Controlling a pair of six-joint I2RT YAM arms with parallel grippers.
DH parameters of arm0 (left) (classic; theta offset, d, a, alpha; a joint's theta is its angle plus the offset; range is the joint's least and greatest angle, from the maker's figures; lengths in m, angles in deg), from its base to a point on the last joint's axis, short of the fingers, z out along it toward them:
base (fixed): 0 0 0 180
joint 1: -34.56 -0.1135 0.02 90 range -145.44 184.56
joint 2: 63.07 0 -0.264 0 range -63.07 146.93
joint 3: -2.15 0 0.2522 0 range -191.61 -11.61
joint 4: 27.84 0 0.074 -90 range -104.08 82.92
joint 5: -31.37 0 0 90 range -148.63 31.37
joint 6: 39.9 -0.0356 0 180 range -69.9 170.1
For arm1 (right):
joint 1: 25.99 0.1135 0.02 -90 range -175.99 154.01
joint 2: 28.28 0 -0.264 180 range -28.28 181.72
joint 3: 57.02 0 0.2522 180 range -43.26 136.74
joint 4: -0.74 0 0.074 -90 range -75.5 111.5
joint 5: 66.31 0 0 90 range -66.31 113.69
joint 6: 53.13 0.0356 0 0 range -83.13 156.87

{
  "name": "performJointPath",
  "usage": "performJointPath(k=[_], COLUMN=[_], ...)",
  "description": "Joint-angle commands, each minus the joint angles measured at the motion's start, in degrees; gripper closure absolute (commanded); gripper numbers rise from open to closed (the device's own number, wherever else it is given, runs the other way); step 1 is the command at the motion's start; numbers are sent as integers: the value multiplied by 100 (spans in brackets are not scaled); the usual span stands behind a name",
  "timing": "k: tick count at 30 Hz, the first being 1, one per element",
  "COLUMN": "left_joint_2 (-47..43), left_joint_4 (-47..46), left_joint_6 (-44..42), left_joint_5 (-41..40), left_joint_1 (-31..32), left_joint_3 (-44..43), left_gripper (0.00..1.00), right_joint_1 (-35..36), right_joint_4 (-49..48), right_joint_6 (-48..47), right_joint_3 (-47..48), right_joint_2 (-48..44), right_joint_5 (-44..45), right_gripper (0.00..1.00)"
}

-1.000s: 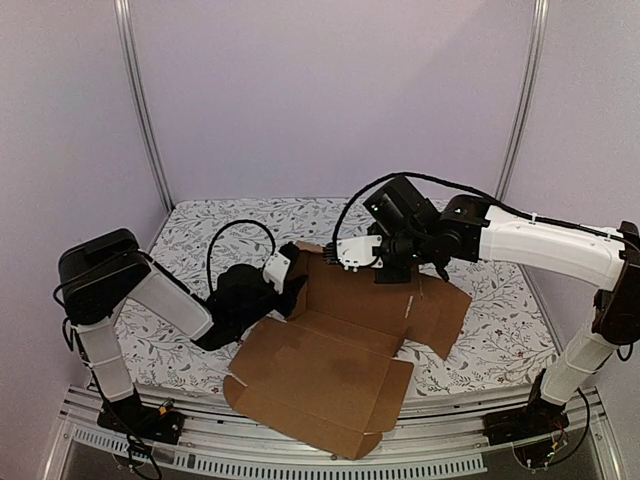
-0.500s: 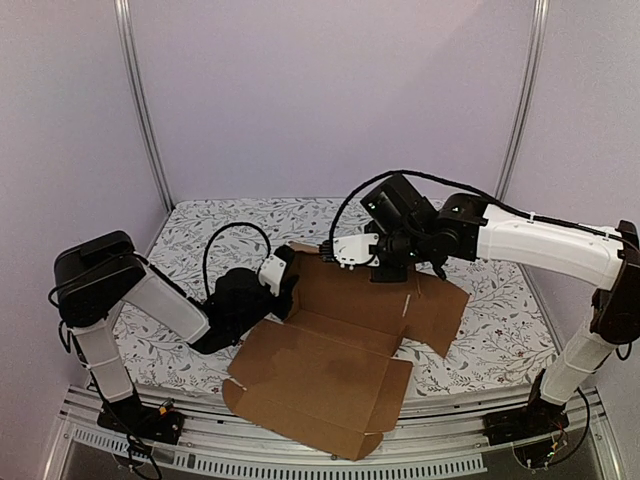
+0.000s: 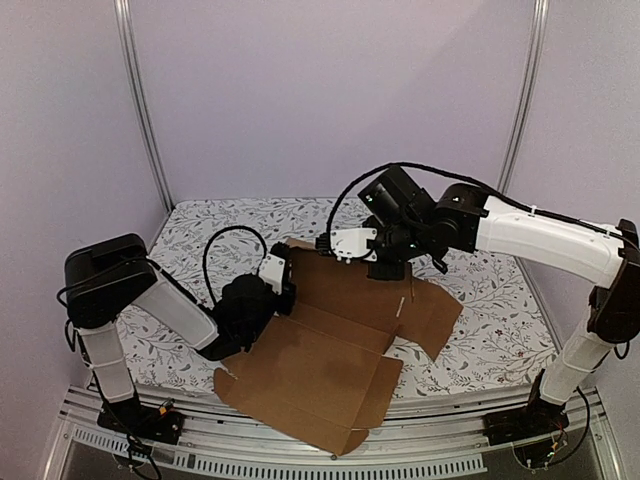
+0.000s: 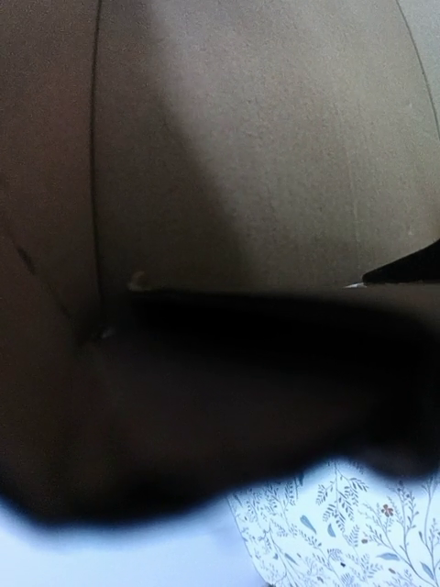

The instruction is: Fold the paper box

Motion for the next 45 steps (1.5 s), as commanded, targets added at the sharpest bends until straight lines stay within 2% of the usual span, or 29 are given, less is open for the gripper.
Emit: performJointPath(k=[1, 3, 7, 15, 18, 20, 25, 30, 33, 36, 41, 45], left_joint_2=[289, 301, 141, -658, -912, -986, -714, -314, -17, 298, 866, 1207], left_joint_4=[113, 91, 274, 887, 1014, 1002, 1001, 891, 702, 198, -416, -897], left_joint_6=[-600, -738, -815, -401, -209, -191, -379, -473, -507, -578, -1013, -1508], left_joint_5=[-286, -80, 220, 930, 1072, 1114, 839, 611, 245, -460, -1657, -2082], left_joint_1=[121, 155, 153, 142, 142, 134, 133, 126, 148, 241, 565, 790], left_joint_3=[-129, -150, -104, 542, 790, 901, 777, 575, 456, 402, 63, -108], left_gripper=[97, 94, 80, 53, 49, 50, 66, 73, 82, 97, 100, 100], right_joint_1=[159, 187, 127, -63, -63, -64, -54, -16, 8, 54, 198, 223], right_joint_4=[905, 980, 980, 378, 278, 227, 44, 31, 61, 207, 438, 560], right_joint_6=[307, 458, 674, 326, 248, 195, 98, 125, 169, 303, 444, 545], right_joint_3=[250, 338, 679, 504, 411, 360, 178, 164, 194, 260, 263, 349], right_joint_2=[147, 226, 456, 278, 231, 222, 220, 229, 229, 246, 273, 374], right_joint_5=[-976, -1112, -621, -41, -16, 1, 76, 101, 76, -51, -231, -255], right_gripper=[99, 99, 100, 100, 100, 100, 100, 100, 100, 100, 99, 99])
